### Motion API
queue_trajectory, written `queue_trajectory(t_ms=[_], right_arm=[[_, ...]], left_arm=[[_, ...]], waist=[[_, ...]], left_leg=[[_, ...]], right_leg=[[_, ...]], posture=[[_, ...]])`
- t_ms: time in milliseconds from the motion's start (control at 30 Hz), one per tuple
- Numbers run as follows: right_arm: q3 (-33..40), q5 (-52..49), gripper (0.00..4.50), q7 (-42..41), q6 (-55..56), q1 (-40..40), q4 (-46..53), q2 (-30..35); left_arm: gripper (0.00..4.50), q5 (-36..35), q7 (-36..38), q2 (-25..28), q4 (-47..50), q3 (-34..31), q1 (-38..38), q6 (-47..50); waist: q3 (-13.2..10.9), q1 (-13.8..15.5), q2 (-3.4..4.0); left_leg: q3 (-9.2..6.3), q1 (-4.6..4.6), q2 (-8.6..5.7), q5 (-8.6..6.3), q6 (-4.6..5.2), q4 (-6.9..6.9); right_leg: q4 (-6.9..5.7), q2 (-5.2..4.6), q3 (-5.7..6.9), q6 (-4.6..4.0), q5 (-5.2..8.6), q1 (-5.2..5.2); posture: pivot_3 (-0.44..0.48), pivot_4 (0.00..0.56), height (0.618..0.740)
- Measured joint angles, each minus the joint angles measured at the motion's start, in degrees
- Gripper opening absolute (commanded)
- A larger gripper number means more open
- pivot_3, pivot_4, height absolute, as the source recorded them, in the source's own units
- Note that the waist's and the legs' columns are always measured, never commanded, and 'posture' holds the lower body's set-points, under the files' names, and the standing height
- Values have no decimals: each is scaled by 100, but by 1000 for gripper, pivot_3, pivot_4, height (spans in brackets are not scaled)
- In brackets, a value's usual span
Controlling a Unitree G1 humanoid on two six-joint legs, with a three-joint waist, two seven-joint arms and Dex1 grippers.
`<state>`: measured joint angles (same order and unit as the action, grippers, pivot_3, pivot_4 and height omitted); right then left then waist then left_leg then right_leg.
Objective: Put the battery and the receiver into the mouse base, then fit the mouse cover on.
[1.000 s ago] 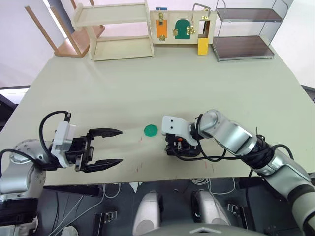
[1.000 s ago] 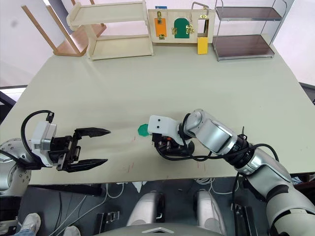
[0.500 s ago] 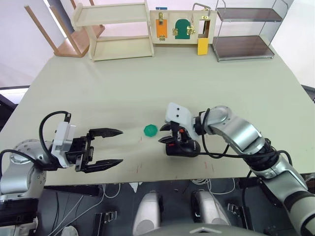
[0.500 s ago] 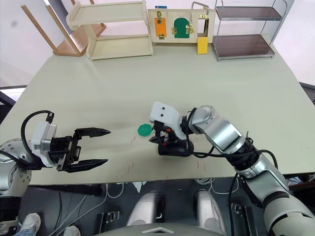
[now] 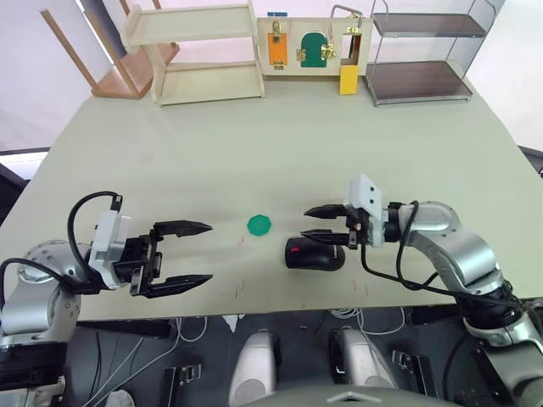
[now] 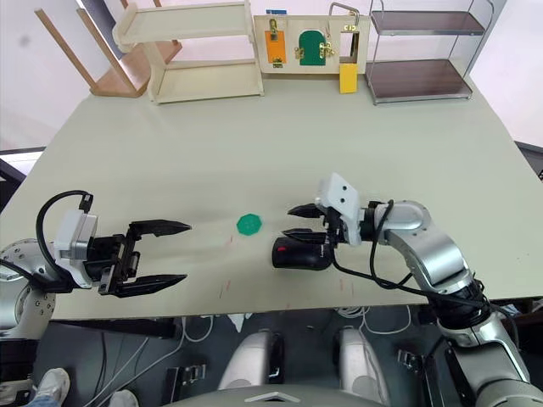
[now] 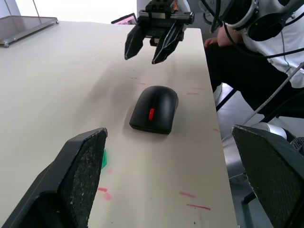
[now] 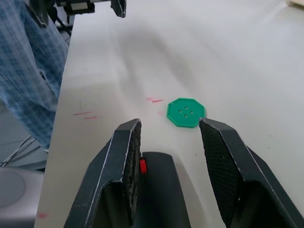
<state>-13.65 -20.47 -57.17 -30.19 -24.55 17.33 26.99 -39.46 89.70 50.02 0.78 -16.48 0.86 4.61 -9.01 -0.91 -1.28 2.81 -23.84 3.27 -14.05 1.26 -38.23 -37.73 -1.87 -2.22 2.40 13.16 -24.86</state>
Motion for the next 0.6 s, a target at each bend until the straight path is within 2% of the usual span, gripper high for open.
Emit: queue_trajectory(t_ms=[233,467,600], right_arm=[[128,-31,2034,-357,1027,700,-549,2],[131,29,2034,-524,1979,890,-1167,-139],[72,217,2034,-644,2527,1058,-1832,-243]], left_arm=[[4500,0,0,1,-6,0,4,0],[4500,0,2,3,-38,-2,5,-4],[4500,0,3,3,-133,-4,4,-10]], waist=[[-1,3,-1],[-1,6,-3],[-2,11,-3]], left_leg=[[0,2,0,0,0,0],[-2,5,1,0,0,-2],[0,5,0,0,0,-3]], right_leg=[[0,2,-1,4,3,2],[-1,4,-2,6,4,5],[-1,3,-4,6,4,5]], posture=[[0,150,740],[0,150,740],[0,150,740]])
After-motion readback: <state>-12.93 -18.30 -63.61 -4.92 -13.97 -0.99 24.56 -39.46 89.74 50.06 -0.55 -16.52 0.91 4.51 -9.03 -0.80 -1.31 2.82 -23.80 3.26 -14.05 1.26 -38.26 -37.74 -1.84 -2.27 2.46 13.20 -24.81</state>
